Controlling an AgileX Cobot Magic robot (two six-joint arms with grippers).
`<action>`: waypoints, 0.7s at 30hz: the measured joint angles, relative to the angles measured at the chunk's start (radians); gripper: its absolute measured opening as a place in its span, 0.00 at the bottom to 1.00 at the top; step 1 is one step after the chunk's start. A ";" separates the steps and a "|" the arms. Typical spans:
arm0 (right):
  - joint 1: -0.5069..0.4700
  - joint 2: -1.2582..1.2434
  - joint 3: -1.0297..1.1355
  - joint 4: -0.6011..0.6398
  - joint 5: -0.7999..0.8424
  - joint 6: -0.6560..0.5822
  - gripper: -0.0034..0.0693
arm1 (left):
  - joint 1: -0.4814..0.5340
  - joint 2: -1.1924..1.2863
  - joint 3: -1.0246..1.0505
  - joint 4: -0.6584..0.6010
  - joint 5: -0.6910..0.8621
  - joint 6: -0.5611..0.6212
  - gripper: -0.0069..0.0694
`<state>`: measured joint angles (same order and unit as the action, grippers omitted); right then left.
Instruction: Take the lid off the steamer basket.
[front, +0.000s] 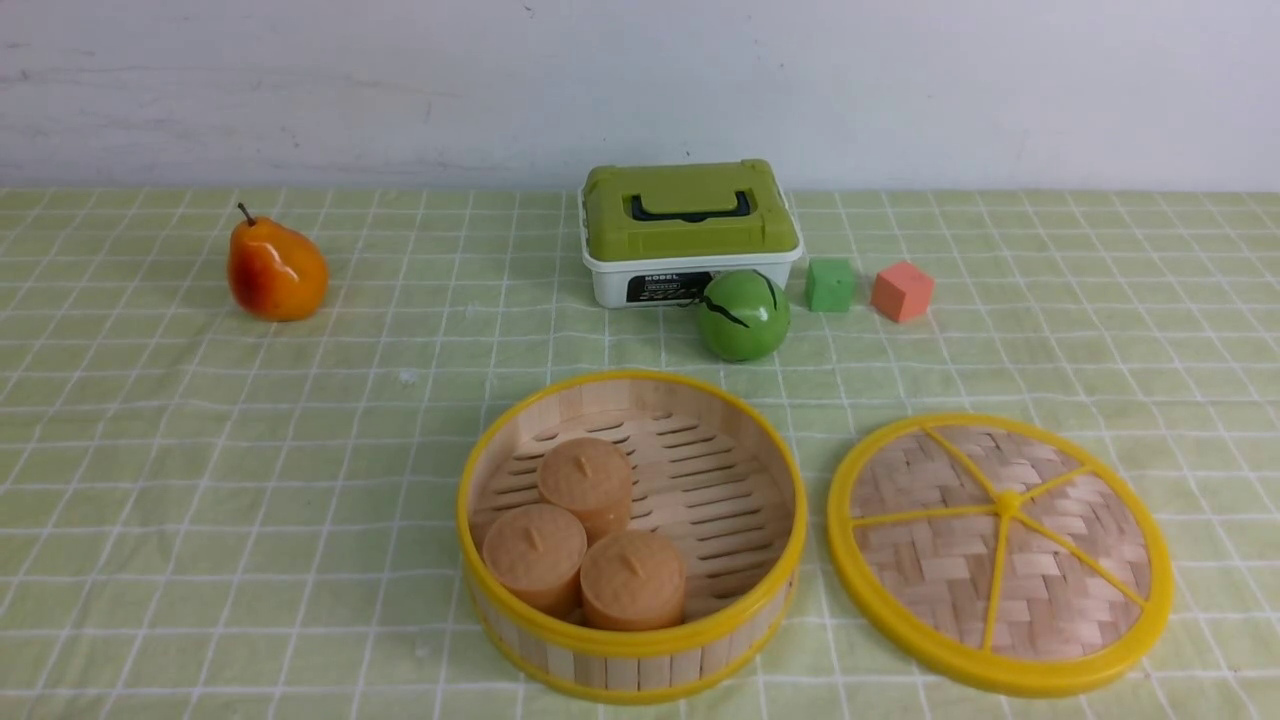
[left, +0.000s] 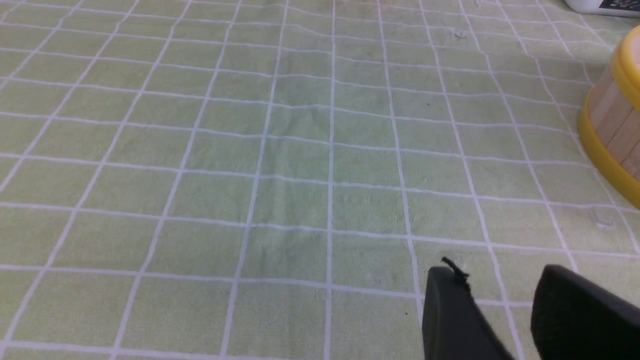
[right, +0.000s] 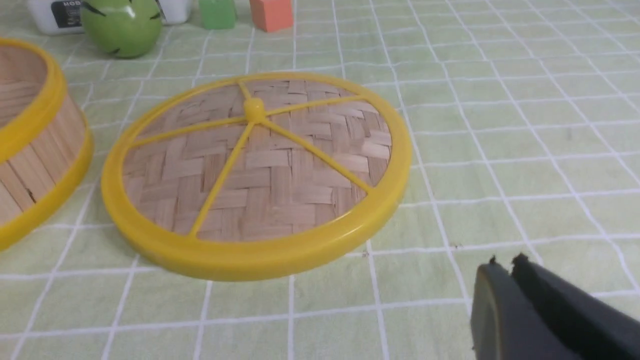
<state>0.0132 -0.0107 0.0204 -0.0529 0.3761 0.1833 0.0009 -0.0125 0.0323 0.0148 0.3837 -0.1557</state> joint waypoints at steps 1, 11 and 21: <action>-0.001 0.000 0.000 0.001 0.003 0.000 0.06 | 0.000 0.000 0.000 0.000 0.000 0.000 0.40; -0.002 0.000 -0.003 0.002 0.011 0.003 0.07 | 0.000 0.000 0.000 0.000 0.000 0.000 0.40; -0.002 0.000 -0.003 0.004 0.011 0.004 0.09 | 0.000 0.000 0.000 0.000 0.000 0.000 0.40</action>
<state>0.0112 -0.0107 0.0175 -0.0487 0.3869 0.1869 0.0009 -0.0125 0.0323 0.0148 0.3837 -0.1557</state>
